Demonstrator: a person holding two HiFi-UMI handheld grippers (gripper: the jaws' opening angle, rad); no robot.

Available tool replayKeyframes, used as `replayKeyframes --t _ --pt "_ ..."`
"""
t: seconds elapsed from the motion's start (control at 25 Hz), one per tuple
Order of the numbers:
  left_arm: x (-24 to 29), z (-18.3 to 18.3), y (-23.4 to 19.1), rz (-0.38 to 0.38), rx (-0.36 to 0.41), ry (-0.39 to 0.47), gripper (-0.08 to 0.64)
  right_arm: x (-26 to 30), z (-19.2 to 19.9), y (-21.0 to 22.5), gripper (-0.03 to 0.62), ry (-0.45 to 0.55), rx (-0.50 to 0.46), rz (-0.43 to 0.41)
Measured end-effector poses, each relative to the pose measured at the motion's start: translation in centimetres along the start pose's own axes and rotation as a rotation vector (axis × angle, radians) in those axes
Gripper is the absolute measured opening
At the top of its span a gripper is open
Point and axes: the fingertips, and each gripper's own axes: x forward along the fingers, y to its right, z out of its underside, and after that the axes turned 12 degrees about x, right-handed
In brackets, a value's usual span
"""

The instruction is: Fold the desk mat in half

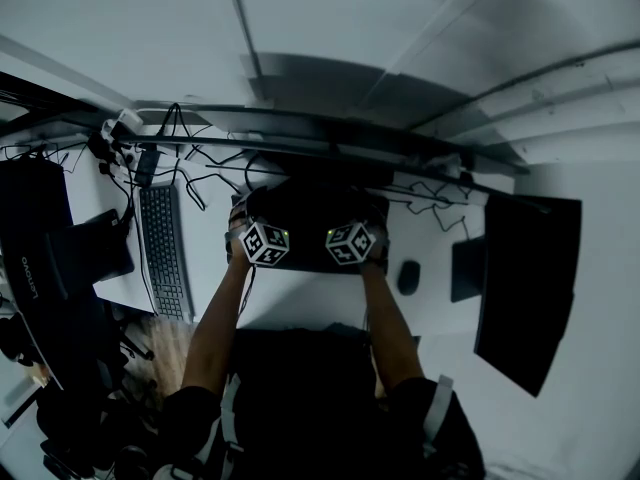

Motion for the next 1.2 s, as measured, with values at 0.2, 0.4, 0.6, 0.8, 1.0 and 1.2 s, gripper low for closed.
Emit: replayKeyframes --t 0.2,0.4,0.6,0.8,1.0,1.2 --pt "0.1 0.5 -0.2 -0.011 -0.019 -0.008 0.12 0.1 0.3 -0.1 0.025 -0.004 -0.001 0.018" --pt "0.0 0.5 -0.3 -0.015 -0.042 -0.01 0.12 -0.4 0.1 0.1 0.034 0.008 0.012 0.029" --pt "-0.7 0.2 -0.2 0.006 -0.073 -0.01 0.12 -1.2 0.1 0.1 0.051 0.013 0.018 0.037" --pt "-1.2 -0.2 0.7 0.022 -0.071 -0.004 0.12 -1.9 0.5 0.5 0.101 0.02 0.044 0.05" --pt "-2.1 -0.2 1.0 0.02 -0.1 0.007 0.12 -2.6 0.9 0.6 0.109 0.018 0.061 0.062" --pt "-3.2 -0.2 0.3 0.002 -0.16 0.027 0.104 -3.7 0.9 1.1 0.11 0.038 0.106 0.072"
